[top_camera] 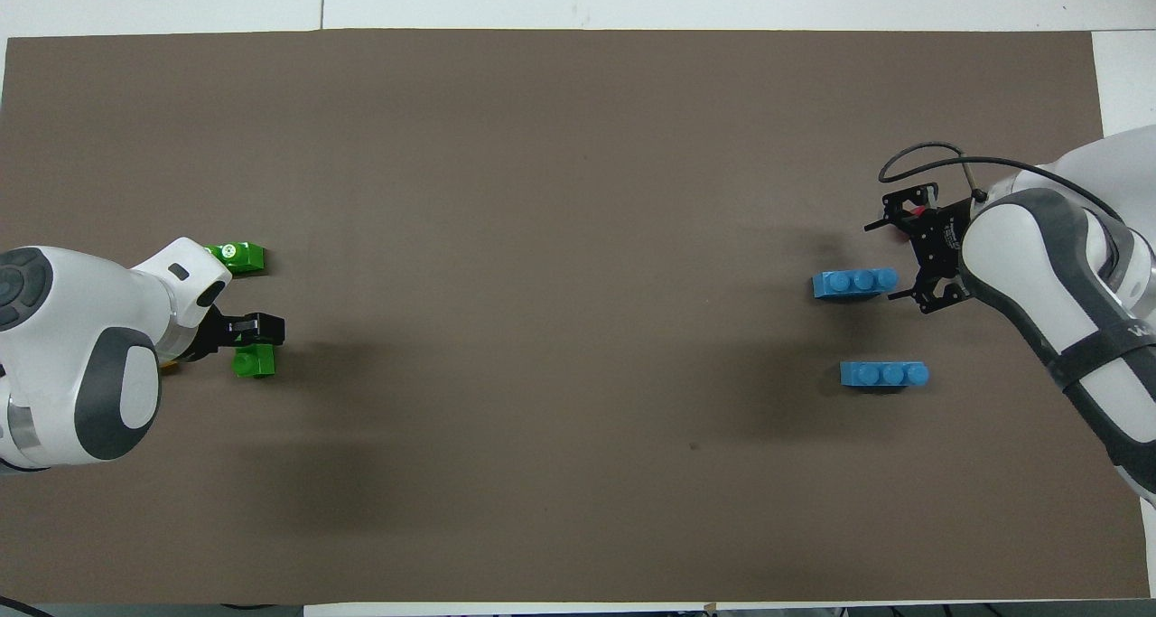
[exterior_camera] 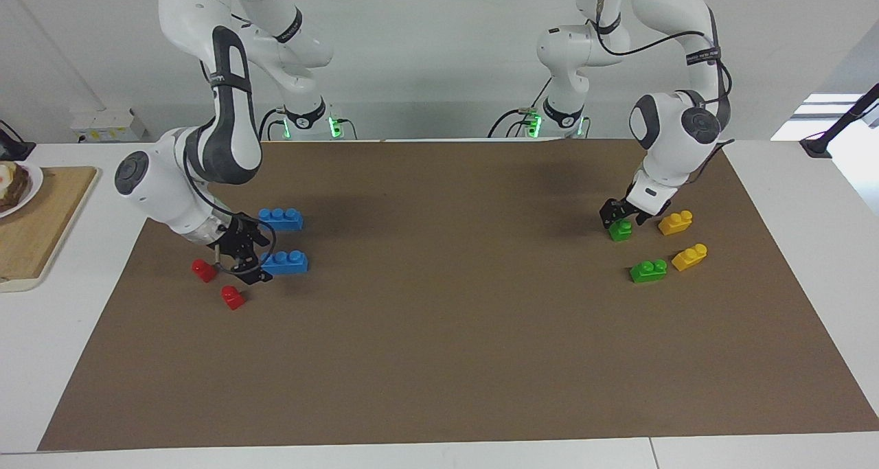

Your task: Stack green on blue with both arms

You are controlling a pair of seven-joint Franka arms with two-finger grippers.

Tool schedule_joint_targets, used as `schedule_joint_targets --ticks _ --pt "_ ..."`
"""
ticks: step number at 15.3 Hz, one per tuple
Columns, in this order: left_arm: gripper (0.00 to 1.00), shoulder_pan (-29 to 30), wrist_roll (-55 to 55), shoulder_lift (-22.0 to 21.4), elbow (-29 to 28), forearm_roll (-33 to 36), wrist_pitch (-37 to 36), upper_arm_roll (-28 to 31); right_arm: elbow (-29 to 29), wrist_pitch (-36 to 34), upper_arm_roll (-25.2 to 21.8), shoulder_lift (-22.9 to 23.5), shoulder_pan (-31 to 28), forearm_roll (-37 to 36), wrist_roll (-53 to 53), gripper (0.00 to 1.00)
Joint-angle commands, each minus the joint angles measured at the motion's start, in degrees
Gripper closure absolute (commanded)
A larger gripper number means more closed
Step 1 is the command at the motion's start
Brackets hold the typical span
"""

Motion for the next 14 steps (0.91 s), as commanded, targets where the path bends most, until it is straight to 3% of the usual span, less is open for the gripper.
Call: schedule_joint_targets --ticks 1,6,11,13,14 --pt "0.06 -0.85 -0.41 -0.23 -2.63 0.05 3.09 0.53 -0.67 1.46 0.23 1.33 -0.52 2.6 -2.38 0.02" --pt "0.07 -0.85 -0.58 -0.15 -3.51 0.05 3.62 0.53 -1.81 3.47 0.23 2.48 -0.96 5.33 -2.91 0.02" --pt "0.18 -0.85 -0.76 -0.15 -3.87 0.05 3.71 0.53 -3.48 5.33 0.23 2.65 -2.36 6.91 -4.67 0.02" --pt "0.31 -0.85 -0.76 -0.15 -3.95 0.05 3.71 0.53 -3.48 5.33 0.23 2.65 -3.06 7.79 -4.67 0.02" --pt "0.45 -0.85 -0.85 -0.15 -3.87 0.14 3.53 0.53 -3.57 5.33 0.23 2.65 -3.41 8.49 -4.67 0.02"
